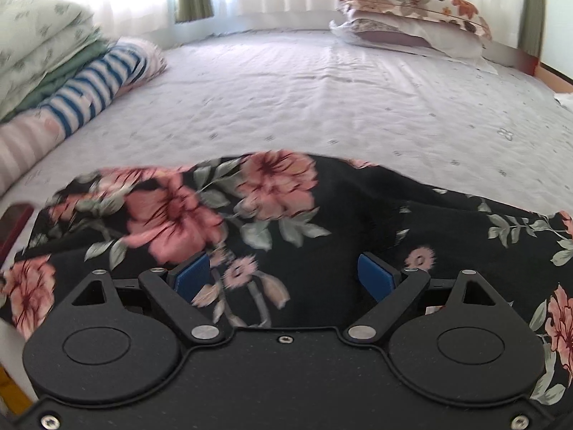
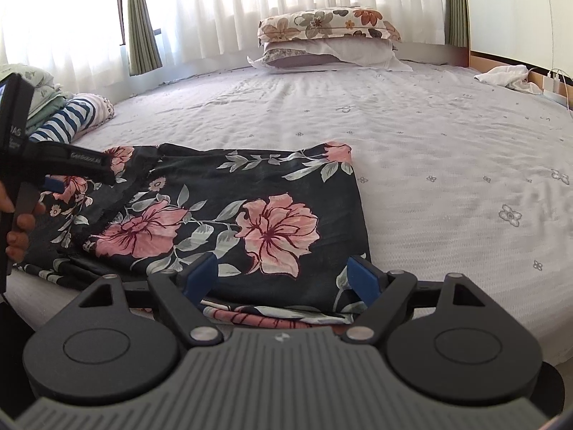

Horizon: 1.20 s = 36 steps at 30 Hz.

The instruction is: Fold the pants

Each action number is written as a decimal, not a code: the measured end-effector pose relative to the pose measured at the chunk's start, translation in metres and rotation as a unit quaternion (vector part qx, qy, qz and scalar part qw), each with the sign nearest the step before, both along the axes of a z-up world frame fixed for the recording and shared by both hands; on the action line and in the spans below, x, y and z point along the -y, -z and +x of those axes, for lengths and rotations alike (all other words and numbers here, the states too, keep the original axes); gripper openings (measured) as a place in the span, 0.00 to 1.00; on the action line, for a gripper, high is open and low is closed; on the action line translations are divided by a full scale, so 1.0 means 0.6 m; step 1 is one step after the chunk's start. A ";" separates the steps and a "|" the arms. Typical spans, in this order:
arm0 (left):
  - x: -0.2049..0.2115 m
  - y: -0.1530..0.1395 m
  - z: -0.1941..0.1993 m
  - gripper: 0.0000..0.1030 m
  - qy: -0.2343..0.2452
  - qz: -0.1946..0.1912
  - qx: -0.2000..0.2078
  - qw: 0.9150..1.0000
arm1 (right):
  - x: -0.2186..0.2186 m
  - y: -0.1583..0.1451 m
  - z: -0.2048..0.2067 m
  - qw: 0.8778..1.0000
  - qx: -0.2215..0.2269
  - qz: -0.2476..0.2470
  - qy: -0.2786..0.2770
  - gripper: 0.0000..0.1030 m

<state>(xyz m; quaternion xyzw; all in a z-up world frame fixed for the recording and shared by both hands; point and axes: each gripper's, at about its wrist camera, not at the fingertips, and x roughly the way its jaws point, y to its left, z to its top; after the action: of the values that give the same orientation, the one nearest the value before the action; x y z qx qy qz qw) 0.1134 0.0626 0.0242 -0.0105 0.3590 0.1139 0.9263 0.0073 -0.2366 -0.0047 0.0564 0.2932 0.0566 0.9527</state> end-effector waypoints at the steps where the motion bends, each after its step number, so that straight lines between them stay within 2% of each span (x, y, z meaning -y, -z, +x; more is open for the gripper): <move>1: -0.008 0.000 -0.005 0.87 -0.002 -0.011 -0.002 1.000 | -0.002 0.000 0.000 1.000 0.001 -0.001 0.002 0.86; 5: -0.027 -0.003 -0.036 0.87 0.023 -0.080 -0.013 0.996 | -0.009 0.000 0.001 1.000 -0.001 -0.008 0.013 0.86; 8: -0.029 -0.003 -0.049 0.87 0.061 -0.147 -0.024 0.987 | -0.013 0.001 -0.001 1.000 0.000 -0.011 0.017 0.86; 11: -0.021 0.003 -0.048 0.82 0.073 -0.175 -0.030 0.981 | -0.019 0.001 -0.004 1.000 0.004 -0.023 0.018 0.86; 13: -0.013 0.010 -0.047 0.77 0.068 -0.170 -0.036 0.982 | -0.024 0.001 -0.007 0.999 0.008 -0.036 0.019 0.86; 19: 0.004 0.027 -0.058 0.74 0.062 -0.139 -0.036 0.988 | -0.027 0.004 -0.013 0.998 0.014 -0.051 0.022 0.86; 20: 0.009 0.027 -0.060 0.65 0.062 -0.132 -0.039 0.989 | -0.026 0.005 -0.014 0.998 0.012 -0.050 0.023 0.86; 22: 0.016 0.025 -0.067 0.53 0.059 -0.121 -0.040 0.990 | -0.024 0.007 -0.014 0.998 0.012 -0.049 0.025 0.86; 23: 0.018 0.024 -0.072 0.51 0.058 -0.120 -0.039 0.990 | -0.024 0.007 -0.015 0.998 0.012 -0.049 0.026 0.86; 28: 0.018 0.009 -0.092 0.51 0.061 -0.166 -0.034 0.984 | -0.022 0.007 -0.015 0.998 0.018 -0.053 0.031 0.86; 31: 0.026 0.004 -0.100 0.58 0.068 -0.154 -0.022 0.986 | -0.019 0.007 -0.014 0.998 0.019 -0.057 0.035 0.86; 32: 0.030 0.007 -0.097 0.57 0.071 -0.146 -0.029 0.986 | -0.018 0.006 -0.013 0.998 0.019 -0.057 0.036 0.86; 33: 0.032 0.013 -0.093 0.54 0.066 -0.142 -0.042 0.987 | -0.016 0.006 -0.012 0.998 0.019 -0.055 0.036 0.86; 34: 0.033 0.019 -0.091 0.43 0.059 -0.139 -0.052 0.987 | -0.015 0.006 -0.012 0.998 0.020 -0.055 0.037 0.86; 35: 0.035 0.021 -0.093 0.23 0.053 -0.130 -0.047 0.989 | -0.014 0.005 -0.011 0.998 0.021 -0.055 0.038 0.86; 36: 0.037 0.021 -0.097 0.14 0.051 -0.118 -0.041 0.991 | -0.013 0.005 -0.011 0.997 0.021 -0.056 0.039 0.86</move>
<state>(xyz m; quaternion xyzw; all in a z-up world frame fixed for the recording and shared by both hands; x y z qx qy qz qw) 0.0550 0.0405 0.0117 -0.0965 0.4072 0.0240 0.9079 0.0008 -0.2287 -0.0079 0.0127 0.2735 0.0040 0.9618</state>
